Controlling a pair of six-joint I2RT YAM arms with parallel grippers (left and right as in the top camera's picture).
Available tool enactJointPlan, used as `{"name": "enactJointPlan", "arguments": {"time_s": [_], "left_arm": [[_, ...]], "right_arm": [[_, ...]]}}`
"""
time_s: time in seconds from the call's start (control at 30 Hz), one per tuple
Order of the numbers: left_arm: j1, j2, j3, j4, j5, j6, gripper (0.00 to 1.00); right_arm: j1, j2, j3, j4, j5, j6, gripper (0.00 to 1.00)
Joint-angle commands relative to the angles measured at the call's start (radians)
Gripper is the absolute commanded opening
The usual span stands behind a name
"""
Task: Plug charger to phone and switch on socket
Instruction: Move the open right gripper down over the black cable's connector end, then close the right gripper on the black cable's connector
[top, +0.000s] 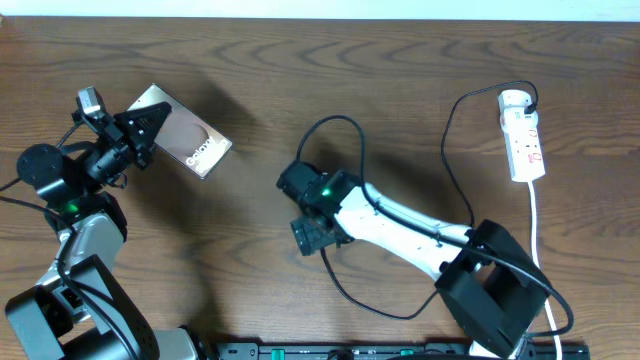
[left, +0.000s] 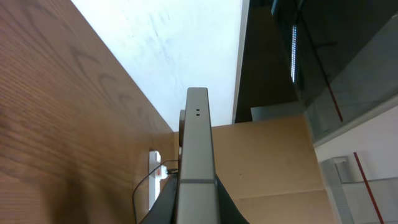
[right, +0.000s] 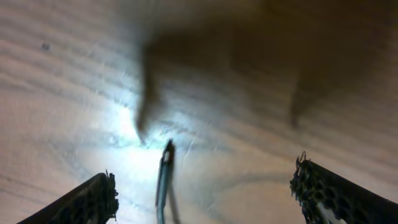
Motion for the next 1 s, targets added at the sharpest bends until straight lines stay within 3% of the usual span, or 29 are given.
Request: {"name": "enactJointPlan", "arguments": {"time_s": [0.0,0.13,0.43,0.57,0.77,0.97], "left_arm": [[0.003,-0.013,0.016,0.013,0.013,-0.009,0.07],[0.003,-0.013,0.016,0.013,0.014,-0.009,0.07],[0.003,-0.013,0.016,0.012,0.014,-0.010,0.07],[0.003,-0.013,0.016,0.012,0.014,-0.010,0.07],[0.003,-0.013,0.016,0.012,0.011,-0.010,0.07],[0.004,-0.013,0.016,0.013,0.009,-0.009,0.07]], "right_arm": [[0.042,-0.004,0.016,-0.007,0.042,0.080,0.89],[0.073,0.027,0.016,-0.007,0.068,0.107,0.88],[0.077,0.066,0.016,-0.020,0.034,0.126,0.71],[0.074,0.079,0.016,-0.034,0.005,0.126,0.58],[0.075,0.080,0.015,-0.069,-0.016,0.156,0.54],[0.066,0.106,0.016,-0.050,-0.023,0.159,0.39]]}}
